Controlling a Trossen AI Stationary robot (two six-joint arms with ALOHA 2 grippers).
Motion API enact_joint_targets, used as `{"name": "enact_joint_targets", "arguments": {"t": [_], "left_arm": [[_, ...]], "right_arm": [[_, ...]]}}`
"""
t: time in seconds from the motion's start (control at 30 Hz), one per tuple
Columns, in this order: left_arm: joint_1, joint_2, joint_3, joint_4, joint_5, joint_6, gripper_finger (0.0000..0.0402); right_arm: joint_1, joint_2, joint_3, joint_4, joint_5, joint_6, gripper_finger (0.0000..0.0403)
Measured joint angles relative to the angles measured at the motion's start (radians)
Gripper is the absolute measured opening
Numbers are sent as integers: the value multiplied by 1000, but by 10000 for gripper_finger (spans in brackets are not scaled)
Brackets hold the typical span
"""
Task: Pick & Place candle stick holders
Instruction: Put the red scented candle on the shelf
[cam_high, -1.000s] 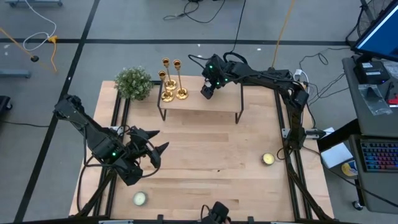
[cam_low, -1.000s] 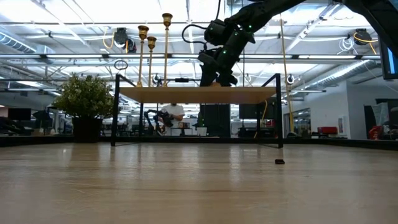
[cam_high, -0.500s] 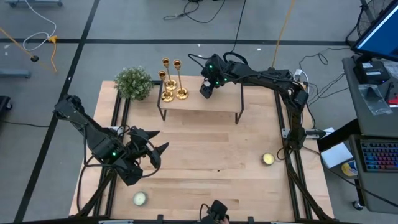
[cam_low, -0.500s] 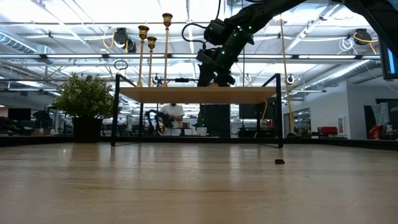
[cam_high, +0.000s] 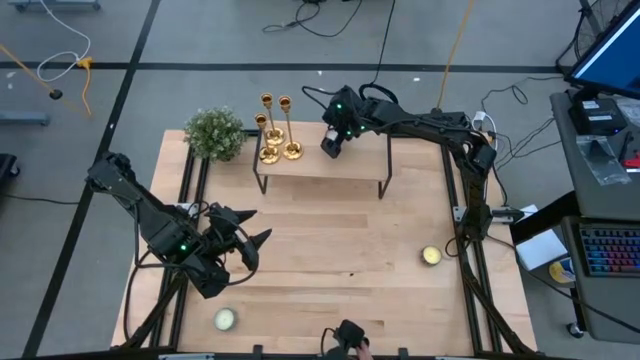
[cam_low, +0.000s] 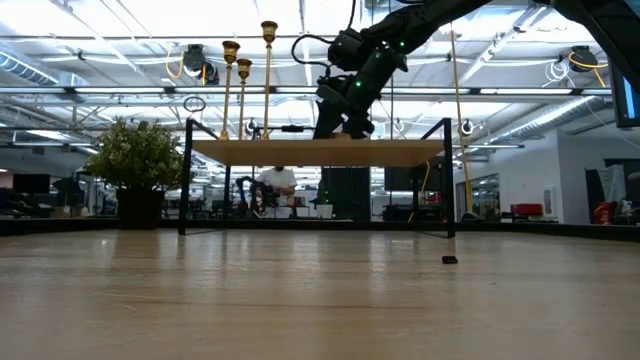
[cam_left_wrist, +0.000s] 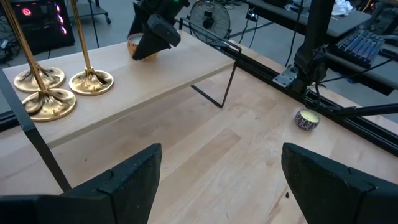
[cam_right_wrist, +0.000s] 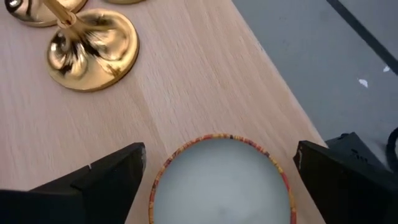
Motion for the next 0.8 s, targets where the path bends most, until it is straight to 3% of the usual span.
{"name": "enact_joint_targets", "arguments": {"t": [0.43,0.8], "left_arm": [[0,0,0,0,16,2,326],[0,0,0,0,19,65,326]], "right_arm": [[1,-106,0,33,135,-58,397],[38,-337,0,-210,124,-157,397]]}}
